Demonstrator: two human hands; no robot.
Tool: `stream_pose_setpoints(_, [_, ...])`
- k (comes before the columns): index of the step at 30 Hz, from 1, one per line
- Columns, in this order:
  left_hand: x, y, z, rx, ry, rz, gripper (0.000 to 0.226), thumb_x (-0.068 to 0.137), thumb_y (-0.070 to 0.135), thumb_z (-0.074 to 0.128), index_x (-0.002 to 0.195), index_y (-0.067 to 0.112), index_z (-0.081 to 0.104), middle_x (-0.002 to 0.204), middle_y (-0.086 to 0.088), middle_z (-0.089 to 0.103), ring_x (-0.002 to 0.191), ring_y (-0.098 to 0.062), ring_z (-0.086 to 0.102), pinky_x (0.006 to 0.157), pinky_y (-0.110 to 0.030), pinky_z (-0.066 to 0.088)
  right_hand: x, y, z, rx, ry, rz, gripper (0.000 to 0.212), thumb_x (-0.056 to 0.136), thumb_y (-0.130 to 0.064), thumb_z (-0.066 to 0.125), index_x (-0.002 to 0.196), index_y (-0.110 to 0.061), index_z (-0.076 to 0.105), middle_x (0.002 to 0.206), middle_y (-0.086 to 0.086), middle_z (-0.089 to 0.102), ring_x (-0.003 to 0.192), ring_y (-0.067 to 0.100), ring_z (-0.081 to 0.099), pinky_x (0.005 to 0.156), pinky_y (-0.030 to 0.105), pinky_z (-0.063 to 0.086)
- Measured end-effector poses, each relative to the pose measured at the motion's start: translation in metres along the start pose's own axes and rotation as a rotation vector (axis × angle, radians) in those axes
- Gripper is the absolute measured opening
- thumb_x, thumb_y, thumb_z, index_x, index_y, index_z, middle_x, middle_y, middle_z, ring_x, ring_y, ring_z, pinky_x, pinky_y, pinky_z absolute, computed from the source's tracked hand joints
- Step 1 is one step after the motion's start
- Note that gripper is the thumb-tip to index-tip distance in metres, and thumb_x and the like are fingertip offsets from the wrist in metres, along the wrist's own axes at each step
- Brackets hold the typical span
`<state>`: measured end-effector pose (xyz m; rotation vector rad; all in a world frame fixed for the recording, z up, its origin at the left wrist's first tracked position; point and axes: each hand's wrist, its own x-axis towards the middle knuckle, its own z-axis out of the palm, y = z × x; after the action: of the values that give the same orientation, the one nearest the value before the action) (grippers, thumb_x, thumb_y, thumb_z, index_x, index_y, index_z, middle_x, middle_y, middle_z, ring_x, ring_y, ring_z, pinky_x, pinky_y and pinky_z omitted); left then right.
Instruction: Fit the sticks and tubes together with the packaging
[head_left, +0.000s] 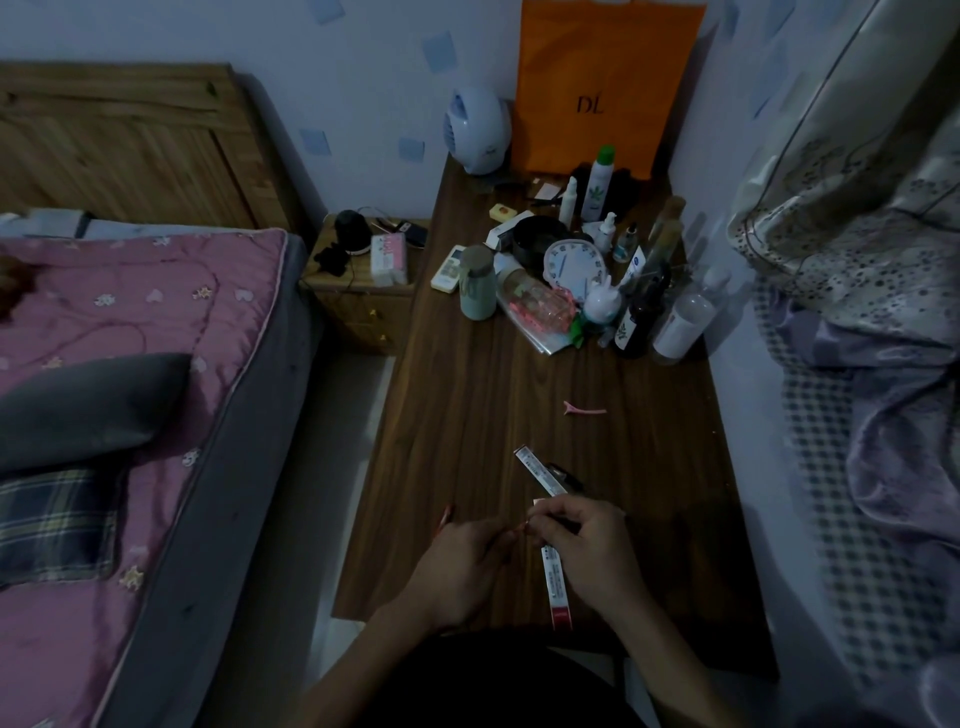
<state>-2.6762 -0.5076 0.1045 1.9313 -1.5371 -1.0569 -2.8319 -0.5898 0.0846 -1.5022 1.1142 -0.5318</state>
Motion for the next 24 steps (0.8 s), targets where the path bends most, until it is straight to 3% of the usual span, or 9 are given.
stream_pose_setpoints(3, [-0.001, -0.002, 0.001, -0.024, -0.003, -0.006, 0.029, 0.1, 0.028, 0.044, 0.075, 0.021, 0.057, 0.069, 0.009, 0.059, 0.068, -0.004, 0.058, 0.062, -0.016, 0.037, 0.001, 0.003, 0.0, 0.023, -0.017, 0.031, 0.029, 0.086, -0.009, 0.073, 0.076, -0.036, 0.075, 0.085, -0.015, 0.077, 0.079, 0.005, 0.073, 0.066, 0.014, 0.056])
stream_pose_setpoints(5, [0.0, -0.004, 0.003, -0.035, -0.008, -0.007, 0.029, 0.1, 0.028, 0.044, 0.079, 0.016, 0.061, 0.073, 0.006, 0.063, 0.069, -0.005, 0.058, 0.065, -0.02, 0.041, 0.0, 0.004, 0.001, 0.076, -0.036, 0.054, 0.03, 0.088, -0.008, 0.071, 0.078, -0.036, 0.076, 0.085, -0.008, 0.077, 0.078, 0.009, 0.074, 0.067, 0.016, 0.056])
stream_pose_setpoints(8, [0.002, -0.007, 0.006, -0.025, -0.049, 0.012, 0.03, 0.1, 0.032, 0.044, 0.084, 0.015, 0.063, 0.073, 0.007, 0.061, 0.065, 0.0, 0.054, 0.07, -0.027, 0.043, -0.002, 0.006, -0.002, 0.099, -0.033, 0.077, 0.027, 0.09, -0.01, 0.067, 0.082, -0.035, 0.074, 0.084, -0.004, 0.076, 0.076, 0.01, 0.073, 0.066, 0.016, 0.056])
stream_pose_setpoints(11, [0.0, -0.014, 0.009, -0.014, -0.091, 0.015, 0.032, 0.101, 0.036, 0.042, 0.084, 0.019, 0.064, 0.069, 0.013, 0.057, 0.062, 0.005, 0.053, 0.065, -0.022, 0.041, -0.004, 0.013, -0.008, 0.116, 0.03, 0.13, 0.017, 0.091, -0.016, 0.066, 0.085, -0.029, 0.073, 0.09, -0.004, 0.076, 0.081, 0.01, 0.072, 0.067, 0.022, 0.056])
stream_pose_setpoints(15, [-0.003, -0.023, 0.018, -0.056, -0.068, -0.008, 0.032, 0.1, 0.034, 0.043, 0.078, 0.019, 0.062, 0.076, 0.002, 0.066, 0.069, -0.007, 0.06, 0.071, -0.035, 0.048, -0.007, 0.018, -0.01, 0.122, 0.025, 0.155, 0.013, 0.092, -0.017, 0.066, 0.086, -0.026, 0.073, 0.095, -0.005, 0.076, 0.087, 0.008, 0.072, 0.073, 0.024, 0.055])
stream_pose_setpoints(19, [-0.003, -0.023, 0.021, -0.06, -0.051, -0.003, 0.032, 0.1, 0.033, 0.043, 0.075, 0.022, 0.06, 0.074, 0.002, 0.065, 0.068, -0.01, 0.06, 0.071, -0.038, 0.048, -0.01, 0.02, -0.006, 0.147, 0.03, 0.135, 0.019, 0.093, -0.014, 0.065, 0.083, -0.027, 0.074, 0.09, -0.004, 0.074, 0.081, 0.013, 0.072, 0.072, 0.028, 0.06])
stream_pose_setpoints(24, [-0.002, -0.024, 0.027, -0.116, -0.061, -0.017, 0.033, 0.101, 0.031, 0.043, 0.077, 0.016, 0.062, 0.071, 0.007, 0.061, 0.063, 0.0, 0.054, 0.069, -0.032, 0.045, -0.011, 0.027, -0.005, 0.284, -0.011, 0.242, 0.019, 0.094, -0.016, 0.064, 0.089, -0.029, 0.077, 0.088, 0.002, 0.075, 0.078, 0.012, 0.071, 0.07, 0.025, 0.057])
